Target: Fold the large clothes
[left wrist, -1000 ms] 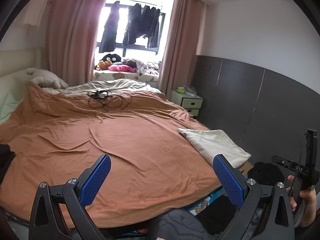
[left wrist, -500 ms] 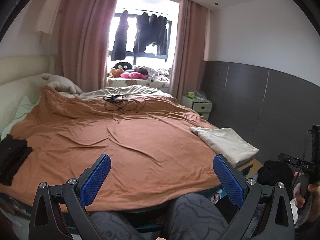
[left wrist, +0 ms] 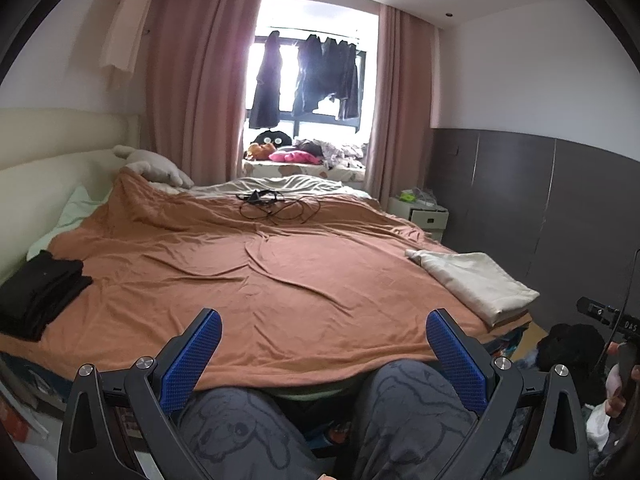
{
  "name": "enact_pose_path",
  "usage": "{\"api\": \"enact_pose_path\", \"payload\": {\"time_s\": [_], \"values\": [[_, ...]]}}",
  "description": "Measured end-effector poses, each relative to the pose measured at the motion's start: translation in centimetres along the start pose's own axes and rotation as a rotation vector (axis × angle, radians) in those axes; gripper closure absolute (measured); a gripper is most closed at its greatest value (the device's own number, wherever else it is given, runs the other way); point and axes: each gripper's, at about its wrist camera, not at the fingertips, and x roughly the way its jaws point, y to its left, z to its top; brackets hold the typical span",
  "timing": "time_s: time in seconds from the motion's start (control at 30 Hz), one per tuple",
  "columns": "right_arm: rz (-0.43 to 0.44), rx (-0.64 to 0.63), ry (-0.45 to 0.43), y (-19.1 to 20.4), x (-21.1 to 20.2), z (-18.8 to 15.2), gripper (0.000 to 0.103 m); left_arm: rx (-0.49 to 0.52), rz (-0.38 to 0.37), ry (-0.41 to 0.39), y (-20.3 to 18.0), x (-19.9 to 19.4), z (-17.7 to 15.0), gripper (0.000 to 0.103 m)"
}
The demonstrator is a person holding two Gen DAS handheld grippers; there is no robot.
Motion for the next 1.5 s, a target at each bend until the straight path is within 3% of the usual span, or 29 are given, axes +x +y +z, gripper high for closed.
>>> {"api": "enact_pose_path", "payload": {"time_s": [1.5], "values": [[-0.028, -0.009, 0.009, 2.2, 0.3, -0.7, 0.0, -0.009, 0.013, -0.001, 0.2, -0.9, -1.1, 0.001]]}}
